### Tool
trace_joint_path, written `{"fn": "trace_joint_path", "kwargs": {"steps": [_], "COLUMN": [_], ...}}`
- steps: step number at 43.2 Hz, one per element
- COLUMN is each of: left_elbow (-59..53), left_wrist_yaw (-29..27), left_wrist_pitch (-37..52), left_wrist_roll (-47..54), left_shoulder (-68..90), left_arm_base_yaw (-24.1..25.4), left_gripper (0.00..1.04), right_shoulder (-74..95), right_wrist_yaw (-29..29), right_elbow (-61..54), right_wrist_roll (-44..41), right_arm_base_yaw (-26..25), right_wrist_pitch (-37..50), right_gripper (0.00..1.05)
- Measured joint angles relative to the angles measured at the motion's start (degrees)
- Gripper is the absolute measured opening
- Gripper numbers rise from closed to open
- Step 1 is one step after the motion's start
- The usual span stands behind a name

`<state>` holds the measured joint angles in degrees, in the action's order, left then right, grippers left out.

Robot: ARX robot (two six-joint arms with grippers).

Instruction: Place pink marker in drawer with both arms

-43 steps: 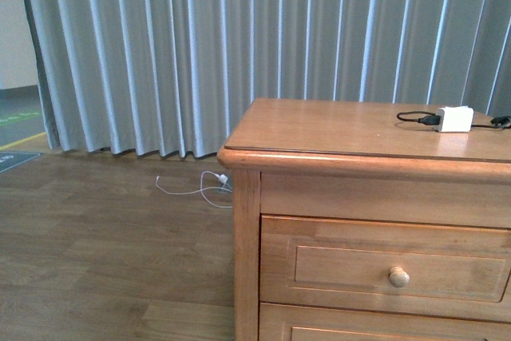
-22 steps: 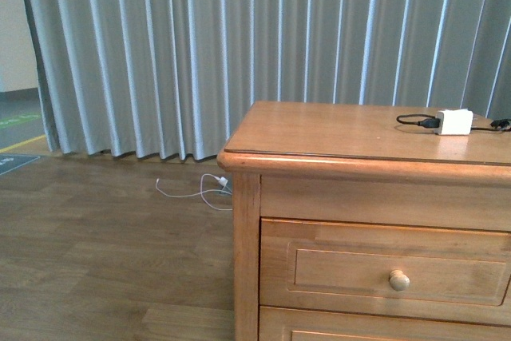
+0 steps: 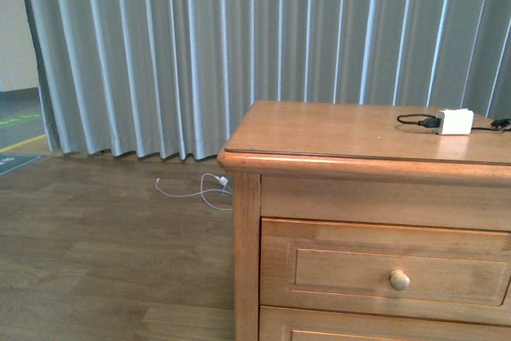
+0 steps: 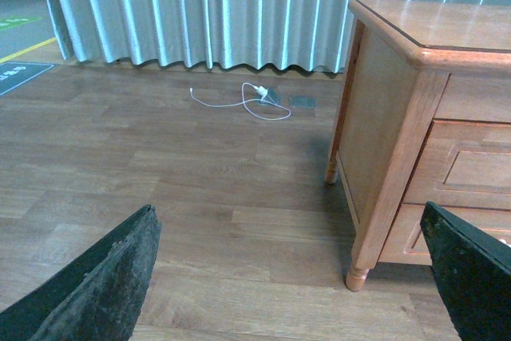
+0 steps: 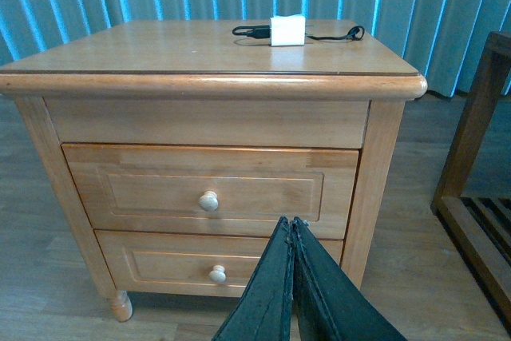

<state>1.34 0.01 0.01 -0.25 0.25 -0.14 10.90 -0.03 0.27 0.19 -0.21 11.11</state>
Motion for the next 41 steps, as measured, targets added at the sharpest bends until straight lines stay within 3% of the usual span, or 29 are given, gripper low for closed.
{"fn": "trace_joint_path", "kwargs": {"steps": [3, 7, 26, 41], "left_elbow": [0.0, 0.0, 0.02, 0.02], "left_wrist_yaw": [-0.02, -0.04, -0.02, -0.02], "left_wrist_pitch": [0.0, 0.0, 0.0, 0.0], "left_wrist_roll": [0.0, 0.0, 0.0, 0.0], "left_shoulder": [0.0, 0.0, 0.0, 0.0], "left_arm_base_yaw": [0.0, 0.0, 0.0, 0.0], "left_gripper": [0.99, 0.99, 0.99, 0.99], "right_shoulder": [-0.9, -8.87, -10.64, -10.64], "right_wrist_yaw": [0.0, -0.02, -0.02, -0.02], "right_elbow": [0.0, 0.07, 0.07, 0.07], "right_wrist_roll": [0.0, 0.0, -0.02, -0.07], "right_arm_base_yaw": [0.0, 0.04, 0.04, 0.04], "right_wrist_pitch": [-0.94, -10.58, -11.02, -11.04], "right_gripper": [0.01, 0.01, 0.02, 0.73]}}
